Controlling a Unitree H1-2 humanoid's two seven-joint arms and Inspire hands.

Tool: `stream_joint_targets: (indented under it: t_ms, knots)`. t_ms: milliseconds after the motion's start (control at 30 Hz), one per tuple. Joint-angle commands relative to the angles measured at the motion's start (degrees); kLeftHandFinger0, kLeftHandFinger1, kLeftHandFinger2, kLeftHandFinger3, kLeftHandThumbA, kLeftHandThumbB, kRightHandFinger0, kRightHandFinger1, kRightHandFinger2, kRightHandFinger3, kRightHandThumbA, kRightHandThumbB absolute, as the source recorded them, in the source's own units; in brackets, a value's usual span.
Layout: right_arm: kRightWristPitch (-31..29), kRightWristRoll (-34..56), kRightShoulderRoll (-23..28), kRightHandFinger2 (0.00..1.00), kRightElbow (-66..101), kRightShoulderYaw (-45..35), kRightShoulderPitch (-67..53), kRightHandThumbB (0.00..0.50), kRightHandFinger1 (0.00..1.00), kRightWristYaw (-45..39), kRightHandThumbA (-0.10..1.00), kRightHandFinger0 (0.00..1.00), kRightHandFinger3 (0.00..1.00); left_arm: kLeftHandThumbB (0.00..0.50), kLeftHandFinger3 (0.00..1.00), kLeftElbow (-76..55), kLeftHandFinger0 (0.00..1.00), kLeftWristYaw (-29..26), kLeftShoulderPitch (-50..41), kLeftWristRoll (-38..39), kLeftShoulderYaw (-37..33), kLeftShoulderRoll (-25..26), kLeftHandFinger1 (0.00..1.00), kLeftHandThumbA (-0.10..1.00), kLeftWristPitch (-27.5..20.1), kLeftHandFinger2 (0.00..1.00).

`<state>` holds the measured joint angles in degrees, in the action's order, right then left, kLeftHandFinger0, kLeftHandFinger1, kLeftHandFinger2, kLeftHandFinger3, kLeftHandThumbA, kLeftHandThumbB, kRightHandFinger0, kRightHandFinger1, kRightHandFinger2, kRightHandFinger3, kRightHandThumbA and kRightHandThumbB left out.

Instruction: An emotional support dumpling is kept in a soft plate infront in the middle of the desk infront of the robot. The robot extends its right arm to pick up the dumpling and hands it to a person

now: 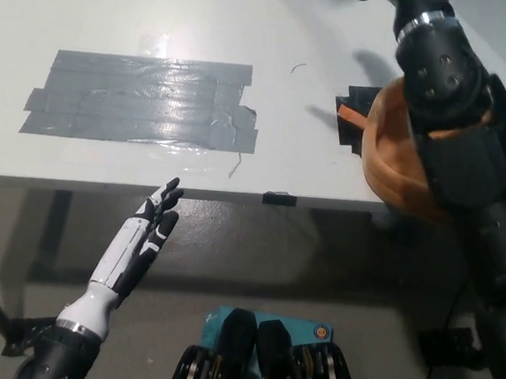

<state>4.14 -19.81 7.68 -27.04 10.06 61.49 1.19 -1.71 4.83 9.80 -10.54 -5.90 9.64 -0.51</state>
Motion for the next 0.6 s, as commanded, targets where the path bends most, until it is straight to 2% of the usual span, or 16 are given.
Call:
stream_joint_targets:
  t_ms: [0,100,200,233,267,333,367,400,567]
  knots:
    - [7.49,6.20,4.92,1.00,39.02,-4.23,-6.19,0.434,1.00,-7.52,1.00,1.00,1.00,0.000,1.00,-1.29,1.00,0.54,3.46,0.46,0.72,1.13,1.00,0.98,-1.84,1.00]
    - [11.07,6.50,5.08,1.00,50.81,-3.44,-13.97,0.417,1.00,-9.04,1.00,1.00,1.00,0.032,1.00,-1.42,1.00,0.40,3.82,0.35,0.86,0.90,1.00,0.98,-0.50,1.00]
    - [11.93,8.09,4.36,1.00,57.88,-2.45,-21.17,0.405,1.00,-9.32,1.00,1.00,1.00,0.027,1.00,-1.12,1.00,0.25,4.09,-0.04,0.73,0.91,1.00,1.00,-0.75,1.00]
    - [11.68,8.68,3.85,1.00,58.88,-2.18,-23.33,0.423,1.00,-9.09,1.00,1.00,1.00,0.019,1.00,-0.80,1.00,0.18,4.32,-0.19,0.68,0.94,1.00,1.00,-1.04,1.00]
    - [11.19,8.90,3.35,1.00,59.44,-1.87,-25.19,0.435,1.00,-8.86,1.00,1.00,1.00,0.019,1.00,-0.56,1.00,0.09,4.45,-0.19,0.71,0.91,1.00,1.00,-1.25,1.00]
    - [7.51,8.06,2.33,1.00,60.05,0.21,-31.63,0.410,1.00,-7.93,1.00,1.00,1.00,0.027,1.00,-0.41,1.00,0.11,4.34,-0.05,0.76,0.92,1.00,1.00,-1.31,1.00]
    - [6.94,8.02,2.21,1.00,60.07,0.46,-32.63,0.424,1.00,-7.98,1.00,1.00,1.00,0.033,1.00,-0.40,1.00,0.14,4.33,-0.01,0.76,0.91,1.00,1.00,-1.28,1.00]
    - [3.70,6.61,1.94,1.00,58.72,1.89,-36.31,0.382,1.00,-7.28,1.00,1.00,1.00,0.025,1.00,-0.33,1.00,-0.01,4.36,-0.23,0.71,0.89,1.00,1.00,-1.51,1.00]
    - [0.36,7.21,1.45,1.00,54.16,2.84,-42.36,0.367,1.00,-7.14,1.00,1.00,1.00,0.021,1.00,-0.36,1.00,0.23,3.84,0.28,0.67,0.74,1.00,1.00,-1.60,1.00]
